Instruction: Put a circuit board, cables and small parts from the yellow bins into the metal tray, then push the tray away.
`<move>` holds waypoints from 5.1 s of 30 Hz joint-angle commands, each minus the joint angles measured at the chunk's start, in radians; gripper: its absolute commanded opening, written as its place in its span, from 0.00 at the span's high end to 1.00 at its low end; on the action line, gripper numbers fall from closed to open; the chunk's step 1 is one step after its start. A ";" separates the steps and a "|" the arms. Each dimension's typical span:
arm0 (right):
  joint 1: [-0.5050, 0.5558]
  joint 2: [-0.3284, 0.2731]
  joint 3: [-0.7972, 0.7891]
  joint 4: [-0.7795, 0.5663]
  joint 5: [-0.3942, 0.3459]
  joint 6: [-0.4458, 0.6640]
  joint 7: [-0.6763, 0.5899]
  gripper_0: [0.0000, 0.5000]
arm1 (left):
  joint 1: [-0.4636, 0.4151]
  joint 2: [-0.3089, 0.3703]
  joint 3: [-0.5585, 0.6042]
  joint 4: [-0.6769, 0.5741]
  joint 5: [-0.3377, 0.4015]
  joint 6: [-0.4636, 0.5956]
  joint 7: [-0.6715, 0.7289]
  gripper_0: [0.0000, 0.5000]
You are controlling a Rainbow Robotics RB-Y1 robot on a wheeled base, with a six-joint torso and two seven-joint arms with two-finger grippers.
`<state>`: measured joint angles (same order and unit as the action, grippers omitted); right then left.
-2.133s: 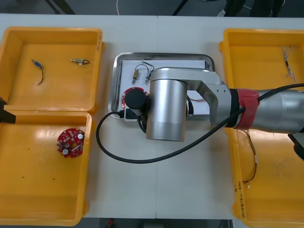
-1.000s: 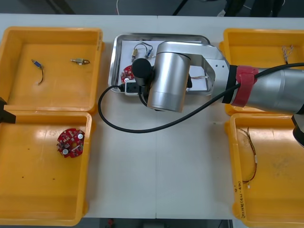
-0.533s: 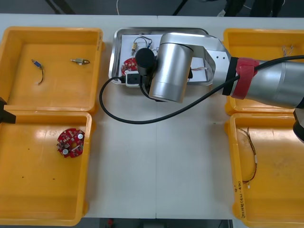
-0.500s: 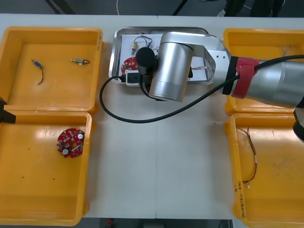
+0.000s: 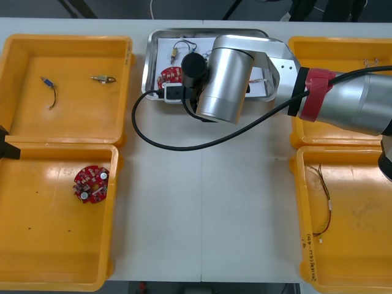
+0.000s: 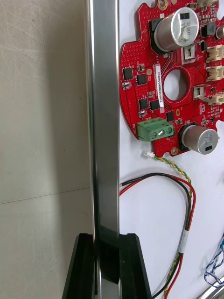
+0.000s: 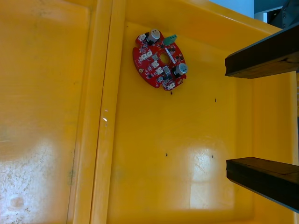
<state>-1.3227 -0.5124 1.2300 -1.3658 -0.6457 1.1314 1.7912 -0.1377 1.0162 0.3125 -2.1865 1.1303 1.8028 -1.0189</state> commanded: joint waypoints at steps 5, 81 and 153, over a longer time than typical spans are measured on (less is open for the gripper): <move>-0.059 -0.001 -0.024 0.020 0.009 -0.024 0.042 1.00 | 0.017 0.047 0.031 -0.022 0.008 -0.010 -0.079 0.00; 0.307 -0.115 -0.664 -0.704 -0.138 0.788 -0.466 0.00 | 0.017 0.047 0.031 -0.022 0.008 -0.010 -0.079 0.00; 1.228 -0.379 -1.624 -0.839 -0.285 0.788 -0.573 0.00 | 0.017 0.047 0.031 -0.022 0.008 -0.010 -0.079 0.00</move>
<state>-0.1214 -0.8551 -0.3535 -2.1999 -0.9362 1.9169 1.2042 -0.1367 1.0181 0.3125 -2.1877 1.1307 1.8024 -1.0190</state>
